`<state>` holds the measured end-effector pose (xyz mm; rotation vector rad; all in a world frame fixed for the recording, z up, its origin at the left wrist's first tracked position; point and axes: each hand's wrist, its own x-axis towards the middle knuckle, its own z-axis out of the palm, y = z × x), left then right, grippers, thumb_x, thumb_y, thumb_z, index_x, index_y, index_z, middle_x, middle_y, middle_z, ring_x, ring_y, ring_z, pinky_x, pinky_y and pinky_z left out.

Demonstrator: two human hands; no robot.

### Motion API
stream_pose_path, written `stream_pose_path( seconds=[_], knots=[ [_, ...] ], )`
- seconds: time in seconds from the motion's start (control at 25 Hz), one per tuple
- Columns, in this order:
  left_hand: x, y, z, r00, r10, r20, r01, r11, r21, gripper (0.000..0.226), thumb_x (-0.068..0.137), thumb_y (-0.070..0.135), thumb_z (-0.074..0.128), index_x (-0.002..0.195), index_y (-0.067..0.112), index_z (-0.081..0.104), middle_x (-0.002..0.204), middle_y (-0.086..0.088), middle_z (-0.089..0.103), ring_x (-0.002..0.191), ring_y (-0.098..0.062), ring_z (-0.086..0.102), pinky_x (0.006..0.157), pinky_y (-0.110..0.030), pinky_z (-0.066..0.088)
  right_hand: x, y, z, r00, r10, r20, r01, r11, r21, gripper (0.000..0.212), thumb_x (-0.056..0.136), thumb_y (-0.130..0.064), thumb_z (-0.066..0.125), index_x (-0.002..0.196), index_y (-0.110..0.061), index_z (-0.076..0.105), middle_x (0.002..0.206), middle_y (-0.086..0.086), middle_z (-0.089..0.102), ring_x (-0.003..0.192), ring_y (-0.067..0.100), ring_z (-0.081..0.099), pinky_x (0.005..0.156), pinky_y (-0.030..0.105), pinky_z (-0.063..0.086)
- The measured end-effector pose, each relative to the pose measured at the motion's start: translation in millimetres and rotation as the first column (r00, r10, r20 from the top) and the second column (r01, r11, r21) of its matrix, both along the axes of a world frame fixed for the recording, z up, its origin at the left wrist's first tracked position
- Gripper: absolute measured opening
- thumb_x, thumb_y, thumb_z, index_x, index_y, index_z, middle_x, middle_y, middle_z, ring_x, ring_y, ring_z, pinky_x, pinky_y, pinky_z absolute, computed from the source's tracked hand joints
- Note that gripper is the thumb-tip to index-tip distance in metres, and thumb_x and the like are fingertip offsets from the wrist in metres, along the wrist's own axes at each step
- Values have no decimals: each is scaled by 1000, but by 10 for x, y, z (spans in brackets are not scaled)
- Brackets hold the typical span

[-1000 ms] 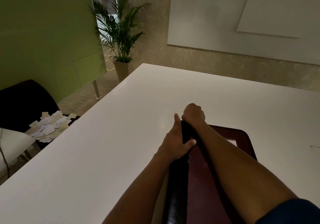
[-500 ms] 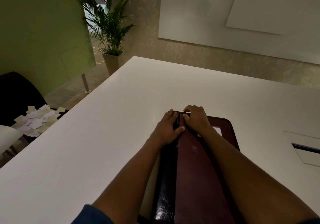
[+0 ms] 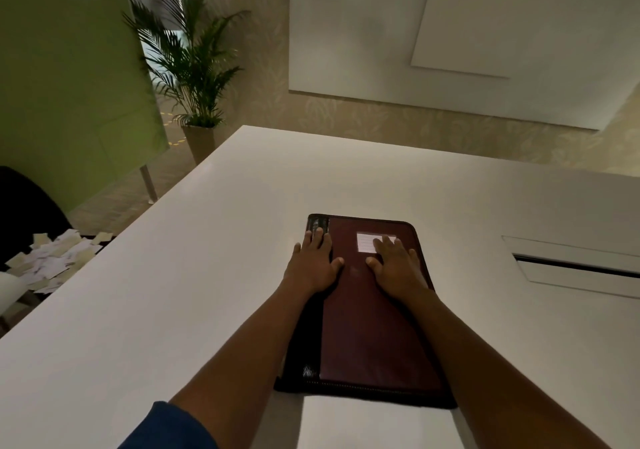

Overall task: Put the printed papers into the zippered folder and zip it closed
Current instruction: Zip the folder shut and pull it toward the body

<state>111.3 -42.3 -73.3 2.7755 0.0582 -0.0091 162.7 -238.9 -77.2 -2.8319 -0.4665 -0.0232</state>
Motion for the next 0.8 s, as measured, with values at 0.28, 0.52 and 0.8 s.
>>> stream_pose_path(
  seconds=[0.28, 0.52, 0.8],
  knots=[
    [-635, -216, -8, 1000, 7, 25, -8, 999, 45, 72, 100, 52, 32, 157, 12, 11, 166, -9, 1, 152, -29, -5, 121, -49, 6, -657, -97, -21, 1000, -1, -4, 2, 999, 34, 61, 99, -50, 35, 153, -21, 28, 163, 6, 23, 151, 26, 14, 121, 50, 10],
    [-1045, -490, -8, 997, 32, 64, -39, 994, 106, 66, 100, 44, 30, 156, 12, 14, 166, -8, 5, 152, -29, -3, 121, -51, 1, -1127, -147, -40, 1000, -14, 12, 13, 999, 51, 61, 99, -50, 34, 153, -23, 29, 162, 6, 24, 151, 27, 16, 122, 47, 9],
    [-1278, -614, -108, 986, 20, 163, -47, 985, 166, 67, 101, 47, 26, 157, 13, 14, 166, -7, 8, 153, -26, 0, 122, -47, 0, -1482, -167, -88, 997, -27, 68, 25, 999, 39, 63, 99, -52, 29, 154, -22, 25, 163, 5, 23, 152, 26, 14, 122, 45, 7]
  ],
)
